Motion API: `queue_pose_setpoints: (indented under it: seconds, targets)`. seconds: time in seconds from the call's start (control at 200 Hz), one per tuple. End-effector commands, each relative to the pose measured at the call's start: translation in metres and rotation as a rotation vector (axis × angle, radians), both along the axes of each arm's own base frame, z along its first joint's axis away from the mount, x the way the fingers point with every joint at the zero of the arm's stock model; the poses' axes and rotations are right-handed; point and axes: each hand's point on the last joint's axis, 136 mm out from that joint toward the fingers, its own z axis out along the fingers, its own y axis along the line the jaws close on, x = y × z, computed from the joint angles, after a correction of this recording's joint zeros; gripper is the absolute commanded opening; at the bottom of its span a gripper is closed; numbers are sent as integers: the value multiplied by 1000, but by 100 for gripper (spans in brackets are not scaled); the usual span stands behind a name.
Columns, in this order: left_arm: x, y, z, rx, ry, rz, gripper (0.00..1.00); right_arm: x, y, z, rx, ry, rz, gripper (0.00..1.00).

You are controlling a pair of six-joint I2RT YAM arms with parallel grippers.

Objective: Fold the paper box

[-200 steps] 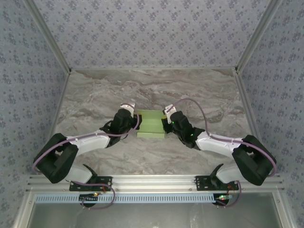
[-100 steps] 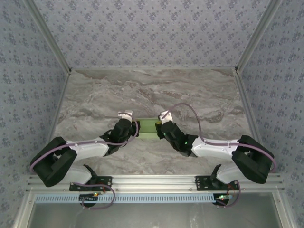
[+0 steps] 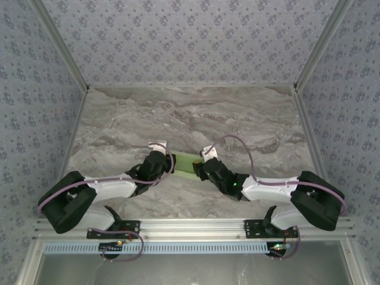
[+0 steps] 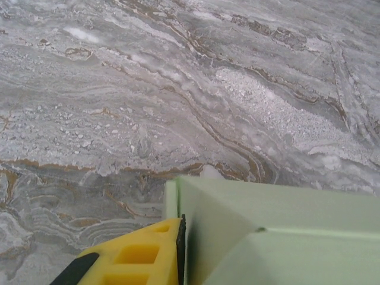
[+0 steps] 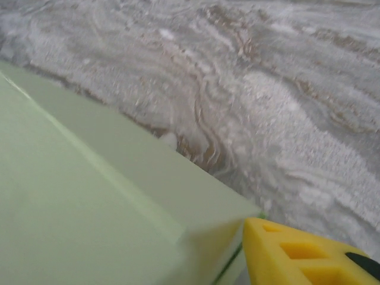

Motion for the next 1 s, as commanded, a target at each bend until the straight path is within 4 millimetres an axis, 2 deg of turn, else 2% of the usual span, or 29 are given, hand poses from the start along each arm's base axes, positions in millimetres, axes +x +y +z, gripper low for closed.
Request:
queue_pose_setpoints:
  seconds: [0.0,0.12,0.245,0.405,0.515,0.61,0.735,0.765,0.78,0.844,0.859,0.874,0.994]
  targets:
    - [2,6,-3,44,-30,31,18,-16,-1,10,44,1,76,53]
    - [4,7,-8,87,-51,41,19,-38,2,14,-21,-4,242,58]
    - [3,4,-10,71,-57,35,20,-54,-1,17,-56,-12,343,59]
    - [-1,5,-7,45,-56,36,24,-60,-12,42,35,-31,346,62]
    - [-6,7,0,20,-54,33,35,-51,-26,62,95,10,249,66]
    - [-13,9,11,-7,-51,18,57,-27,-55,71,226,145,-42,71]
    - [-21,16,29,8,-59,-8,63,-9,-73,75,380,276,-268,78]
    - [-24,19,34,3,-66,-5,68,-6,-78,73,411,303,-329,78]
    - [-25,21,36,-3,-71,-2,73,-4,-79,72,423,313,-346,78]
    - [-31,29,47,-25,-91,2,81,3,-78,70,470,352,-387,78]
    - [-32,32,48,-26,-91,8,91,5,-77,68,481,363,-392,78]
    - [-33,35,51,-27,-93,16,95,7,-76,68,490,370,-396,78]
    - [-41,50,80,-54,-137,33,96,18,-66,55,494,465,-418,77]
